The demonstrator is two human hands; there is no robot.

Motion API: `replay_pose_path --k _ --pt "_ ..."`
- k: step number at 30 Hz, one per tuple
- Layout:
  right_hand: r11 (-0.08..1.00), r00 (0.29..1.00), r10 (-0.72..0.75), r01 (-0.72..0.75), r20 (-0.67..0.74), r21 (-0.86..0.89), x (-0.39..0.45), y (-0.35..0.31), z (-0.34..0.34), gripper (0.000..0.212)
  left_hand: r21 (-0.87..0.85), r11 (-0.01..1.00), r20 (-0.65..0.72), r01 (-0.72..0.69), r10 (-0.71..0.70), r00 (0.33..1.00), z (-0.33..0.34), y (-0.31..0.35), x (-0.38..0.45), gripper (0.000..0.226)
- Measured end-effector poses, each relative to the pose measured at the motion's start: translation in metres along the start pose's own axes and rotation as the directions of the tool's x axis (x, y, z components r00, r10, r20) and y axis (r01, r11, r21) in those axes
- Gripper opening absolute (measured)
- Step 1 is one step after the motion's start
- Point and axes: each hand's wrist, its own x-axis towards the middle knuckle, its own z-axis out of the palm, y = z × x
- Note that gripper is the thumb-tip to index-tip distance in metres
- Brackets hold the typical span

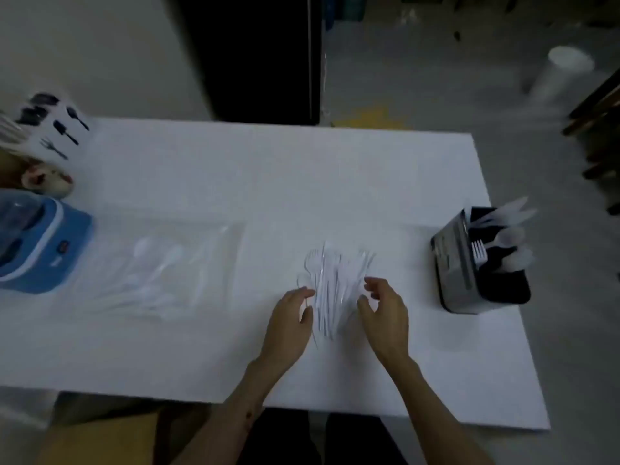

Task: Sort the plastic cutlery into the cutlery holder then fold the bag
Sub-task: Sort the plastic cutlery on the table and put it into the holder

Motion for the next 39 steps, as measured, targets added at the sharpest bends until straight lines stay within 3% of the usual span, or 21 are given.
replay_pose_path --k 7,10,14,19,29,32,36,37,39 --pt "0.997 0.999 0.034 -0.036 -0.022 -0.07 0.002 0.018 0.019 0.027 0.266 0.939 0.143 -0.218 0.185 0.972 0.03 -0.041 0.0 0.047" --pt "0.994 0.999 0.04 -0.041 -0.012 -0.099 0.007 0.013 0.026 0.024 0.349 0.903 0.19 -0.252 0.195 0.962 0.034 -0.051 -0.003 0.049" --pt "0.977 1.0 0.026 -0.025 0.0 -0.21 0.011 0.004 0.038 0.025 0.293 0.923 0.232 -0.251 0.186 0.955 0.035 -0.053 -0.01 0.05" --pt "0.943 0.993 0.116 -0.111 -0.001 -0.313 0.018 -0.004 0.045 0.021 0.212 0.943 0.23 -0.257 0.208 0.951 0.029 -0.05 -0.014 0.048" --pt "0.947 0.976 0.219 -0.213 -0.003 -0.241 0.016 -0.005 0.049 0.022 0.173 0.955 0.234 -0.242 0.199 0.952 0.019 -0.053 -0.018 0.047" --pt "0.966 0.978 0.206 -0.201 0.013 -0.16 0.016 0.0 0.046 0.023 0.136 0.976 0.192 -0.168 0.14 0.971 0.019 -0.053 -0.013 0.045" --pt "0.994 0.999 0.046 -0.044 0.018 -0.098 0.005 0.002 0.037 0.017 -0.033 0.999 -0.007 0.033 -0.033 0.999 0.012 -0.025 0.0 0.036" --pt "0.993 1.0 -0.014 0.016 0.022 -0.113 0.001 0.002 0.035 0.017 -0.108 0.989 -0.013 0.102 -0.104 0.995 0.01 -0.013 0.007 0.035" --pt "0.978 0.989 -0.144 0.148 0.036 -0.15 -0.009 0.001 0.033 0.018 -0.265 0.926 0.12 0.268 -0.244 0.962 0.008 0.006 0.025 0.039"
